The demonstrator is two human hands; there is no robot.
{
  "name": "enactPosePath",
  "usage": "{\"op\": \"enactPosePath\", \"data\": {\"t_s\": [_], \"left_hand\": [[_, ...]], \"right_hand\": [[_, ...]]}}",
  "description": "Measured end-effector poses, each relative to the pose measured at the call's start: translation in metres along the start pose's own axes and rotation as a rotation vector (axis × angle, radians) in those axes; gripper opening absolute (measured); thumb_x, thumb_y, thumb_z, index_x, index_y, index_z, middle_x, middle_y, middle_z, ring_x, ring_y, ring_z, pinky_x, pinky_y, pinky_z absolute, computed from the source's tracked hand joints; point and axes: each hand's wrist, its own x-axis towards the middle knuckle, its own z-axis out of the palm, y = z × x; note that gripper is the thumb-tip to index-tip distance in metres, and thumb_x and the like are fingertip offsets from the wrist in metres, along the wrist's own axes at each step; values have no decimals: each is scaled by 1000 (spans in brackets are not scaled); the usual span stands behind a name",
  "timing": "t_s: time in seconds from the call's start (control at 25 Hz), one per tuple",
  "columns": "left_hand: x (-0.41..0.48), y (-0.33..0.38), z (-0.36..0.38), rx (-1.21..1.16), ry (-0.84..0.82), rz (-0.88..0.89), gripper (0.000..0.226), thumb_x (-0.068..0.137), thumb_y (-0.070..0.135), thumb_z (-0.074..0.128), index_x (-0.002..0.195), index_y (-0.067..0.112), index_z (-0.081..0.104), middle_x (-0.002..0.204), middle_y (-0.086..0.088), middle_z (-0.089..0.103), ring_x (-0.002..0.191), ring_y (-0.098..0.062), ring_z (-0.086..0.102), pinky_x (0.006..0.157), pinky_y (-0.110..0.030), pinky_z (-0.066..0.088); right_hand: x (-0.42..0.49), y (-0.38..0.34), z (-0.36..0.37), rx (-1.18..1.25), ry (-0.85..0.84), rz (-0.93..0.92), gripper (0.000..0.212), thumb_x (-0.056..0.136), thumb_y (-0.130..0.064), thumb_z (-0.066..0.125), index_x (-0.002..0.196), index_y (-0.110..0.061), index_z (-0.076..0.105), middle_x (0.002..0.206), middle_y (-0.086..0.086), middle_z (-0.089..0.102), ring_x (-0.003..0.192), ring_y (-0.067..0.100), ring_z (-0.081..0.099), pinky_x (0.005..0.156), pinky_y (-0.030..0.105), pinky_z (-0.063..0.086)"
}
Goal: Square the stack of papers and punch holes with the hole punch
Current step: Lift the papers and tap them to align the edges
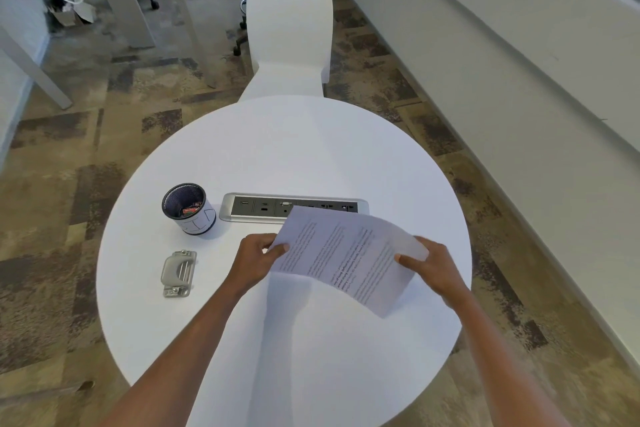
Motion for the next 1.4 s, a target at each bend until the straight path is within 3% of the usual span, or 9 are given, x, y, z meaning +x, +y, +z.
{"op": "enactPosePath", "data": {"t_s": [0.12,0.2,0.28,0.4,0.64,0.8,1.0,1.28,1.4], "left_hand": [[8,27,-4,47,-46,109,10,86,9,69,86,10,78,82,-3,76,70,-3,60,68,-20,46],[14,49,-6,73,-108,175,10,85,7,69,86,10,79,74,10,73,65,4,57,62,-11,43],[19,70,-5,120,-173,218,8,83,7,71,86,8,78,71,13,73,65,5,57,62,-11,43],[27,91,-7,200,-302,227,11,84,12,71,85,1,75,80,-11,74,71,-11,59,66,-27,45],[12,65,-14,-68,-35,64,20,94,30,58,104,16,69,104,-6,73,91,-14,65,84,-32,48],[-24,22,15,-272,-65,-186,32,97,43,46,108,19,64,98,-7,74,77,-16,70,75,-34,50],[-57,-1,48,-290,-30,-185,15,97,29,51,107,25,61,97,0,75,82,-15,71,68,-26,55],[-55,2,37,-211,91,21,8,93,12,59,88,9,65,90,-4,76,80,-16,70,70,-31,57],[-49,11,28,-227,62,110,5,90,12,64,91,11,69,95,-1,77,84,-12,71,74,-23,57]], "right_hand": [[0,-28,-23,-61,9,-54,68,78,-22,82,137,-23,49,120,-2,66,110,16,63,92,32,50],[0,-50,-27,-229,-151,-84,78,76,-28,84,143,-24,45,131,-5,60,122,13,54,104,37,41],[-1,-67,-18,-325,-344,-128,61,80,-27,80,135,-21,56,133,-3,63,124,16,57,108,42,43],[-5,-77,2,-266,-452,-157,18,90,-19,68,104,-11,74,105,4,78,93,22,74,88,47,58],[-16,-53,10,128,-327,36,18,88,-18,71,99,-5,76,97,16,78,86,37,75,79,50,61],[-26,-33,27,347,-275,119,20,84,-16,74,98,-1,76,103,24,75,91,40,74,79,50,61],[-36,-15,49,424,-232,194,25,86,-13,73,107,0,72,107,22,75,96,39,73,82,50,60],[-37,-31,44,82,-326,37,35,82,-8,76,117,-11,70,112,3,76,100,20,73,88,41,60],[-31,-44,41,-16,-172,-24,29,84,-6,74,113,-4,71,113,10,74,101,27,71,90,49,57]]}}
